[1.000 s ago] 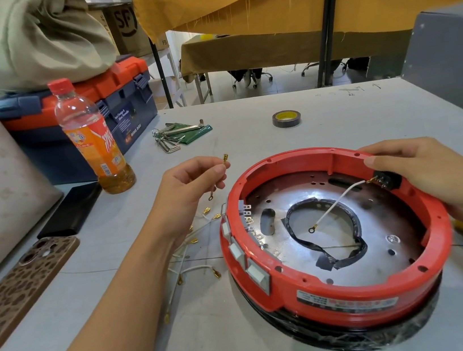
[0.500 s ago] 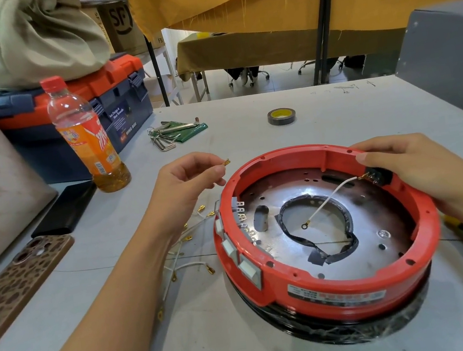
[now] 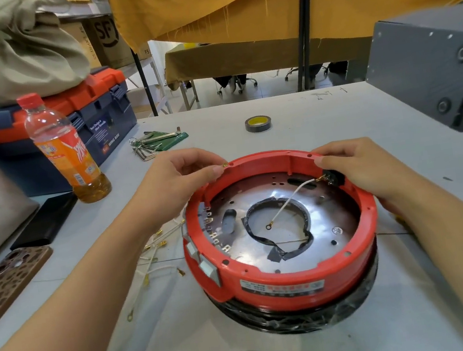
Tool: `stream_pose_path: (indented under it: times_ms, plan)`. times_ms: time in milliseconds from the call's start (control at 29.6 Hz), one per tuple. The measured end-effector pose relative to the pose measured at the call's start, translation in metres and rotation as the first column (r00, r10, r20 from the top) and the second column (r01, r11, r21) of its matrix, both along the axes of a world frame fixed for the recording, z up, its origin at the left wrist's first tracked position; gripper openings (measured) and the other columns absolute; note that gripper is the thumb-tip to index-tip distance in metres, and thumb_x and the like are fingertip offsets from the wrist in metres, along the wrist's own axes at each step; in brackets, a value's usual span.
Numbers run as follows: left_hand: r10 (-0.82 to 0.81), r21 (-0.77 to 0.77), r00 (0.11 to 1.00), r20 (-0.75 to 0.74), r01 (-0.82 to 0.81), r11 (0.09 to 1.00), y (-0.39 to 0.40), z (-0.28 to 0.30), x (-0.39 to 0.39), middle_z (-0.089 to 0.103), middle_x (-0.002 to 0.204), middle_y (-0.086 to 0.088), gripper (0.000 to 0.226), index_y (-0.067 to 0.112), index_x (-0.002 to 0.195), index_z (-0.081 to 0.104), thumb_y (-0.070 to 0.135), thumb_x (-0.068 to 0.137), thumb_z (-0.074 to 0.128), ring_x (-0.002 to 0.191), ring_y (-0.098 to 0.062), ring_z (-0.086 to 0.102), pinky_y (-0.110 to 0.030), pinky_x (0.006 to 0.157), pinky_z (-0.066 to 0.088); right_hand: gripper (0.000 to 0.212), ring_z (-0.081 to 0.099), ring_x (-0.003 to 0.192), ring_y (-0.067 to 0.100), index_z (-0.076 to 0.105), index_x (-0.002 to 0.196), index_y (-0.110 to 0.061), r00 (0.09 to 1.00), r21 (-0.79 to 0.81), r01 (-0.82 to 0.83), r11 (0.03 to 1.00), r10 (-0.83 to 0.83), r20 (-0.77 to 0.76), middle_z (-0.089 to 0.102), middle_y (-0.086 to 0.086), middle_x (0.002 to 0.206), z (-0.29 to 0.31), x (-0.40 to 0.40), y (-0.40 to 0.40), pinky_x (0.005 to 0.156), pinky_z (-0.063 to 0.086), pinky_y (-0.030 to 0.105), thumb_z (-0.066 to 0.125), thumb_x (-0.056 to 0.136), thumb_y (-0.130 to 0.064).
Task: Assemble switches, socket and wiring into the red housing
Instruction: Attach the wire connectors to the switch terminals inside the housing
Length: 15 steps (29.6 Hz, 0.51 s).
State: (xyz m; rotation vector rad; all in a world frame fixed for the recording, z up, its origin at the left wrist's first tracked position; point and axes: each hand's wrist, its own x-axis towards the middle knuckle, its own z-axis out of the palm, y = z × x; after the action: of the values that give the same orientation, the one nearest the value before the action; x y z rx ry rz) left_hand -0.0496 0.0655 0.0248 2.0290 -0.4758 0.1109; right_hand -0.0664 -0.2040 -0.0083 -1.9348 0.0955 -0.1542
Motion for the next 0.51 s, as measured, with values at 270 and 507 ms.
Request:
stream_pose_path:
  times_ms: [270, 507]
  plan:
    - [-0.19, 0.322, 0.978, 0.089, 0.152, 0.934, -0.059, 0.015, -0.009, 0.07, 0.072, 0.009, 0.004, 0.02, 0.08, 0.074, 0.017, 0.08, 0.072, 0.063, 0.004, 0.058, -0.006, 0.063, 0.042, 0.015, 0.065, 0.086, 0.014, 0.074, 0.095, -0.019, 0.998, 0.009, 0.045, 0.999, -0.045, 0.038, 0.072, -0.001, 0.092, -0.003, 0.0, 0.004, 0.08, 0.049, 0.025, 0.06, 0.088, -0.018]
    - [-0.243, 0.458, 0.968, 0.056, 0.191, 0.868, -0.094, 0.016, -0.003, 0.068, 0.07, 0.004, 0.006, 0.022, 0.075, 0.07, 0.017, 0.079, 0.072, 0.061, 0.0, 0.054, -0.012, 0.061, 0.043, 0.014, 0.059, 0.071, 0.003, 0.073, 0.093, -0.02, 0.994, 0.007, 0.083, 0.997, -0.083, 0.065, 0.07, -0.003, 0.086, -0.004, -0.001, 0.008, 0.062, 0.041, 0.017, 0.06, 0.088, -0.018]
